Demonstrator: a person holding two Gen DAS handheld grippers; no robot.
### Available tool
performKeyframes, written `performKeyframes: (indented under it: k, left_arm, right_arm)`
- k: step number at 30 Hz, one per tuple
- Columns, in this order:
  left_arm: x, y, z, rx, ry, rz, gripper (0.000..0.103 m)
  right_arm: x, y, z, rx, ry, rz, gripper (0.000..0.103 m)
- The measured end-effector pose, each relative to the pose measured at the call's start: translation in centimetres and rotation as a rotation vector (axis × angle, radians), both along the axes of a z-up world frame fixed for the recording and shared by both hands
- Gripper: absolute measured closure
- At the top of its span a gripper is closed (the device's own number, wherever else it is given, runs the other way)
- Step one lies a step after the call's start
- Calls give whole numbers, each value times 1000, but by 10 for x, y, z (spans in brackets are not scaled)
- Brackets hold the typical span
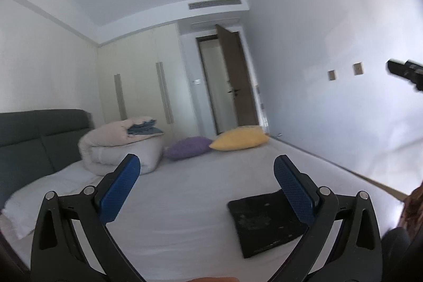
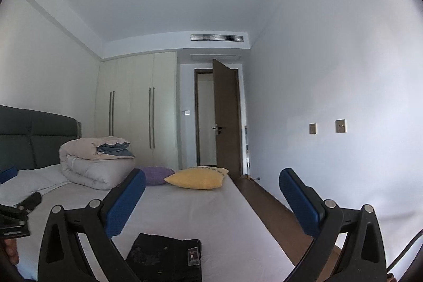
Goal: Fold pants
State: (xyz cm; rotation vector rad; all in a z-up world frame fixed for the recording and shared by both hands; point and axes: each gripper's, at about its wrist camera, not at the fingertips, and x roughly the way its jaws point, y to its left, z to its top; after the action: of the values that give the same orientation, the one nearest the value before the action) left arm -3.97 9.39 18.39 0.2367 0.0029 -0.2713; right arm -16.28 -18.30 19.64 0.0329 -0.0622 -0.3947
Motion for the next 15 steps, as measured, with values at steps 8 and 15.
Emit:
performKeyframes:
  k: [8,15]
  left_arm:
    - [4,6,5,-97,176,76,0]
    - [34,-17,-52,-29,371,94,0]
  right_arm:
    - [-9,6,0,50,38,14,0]
    - [24,16,-38,105,229,57,0]
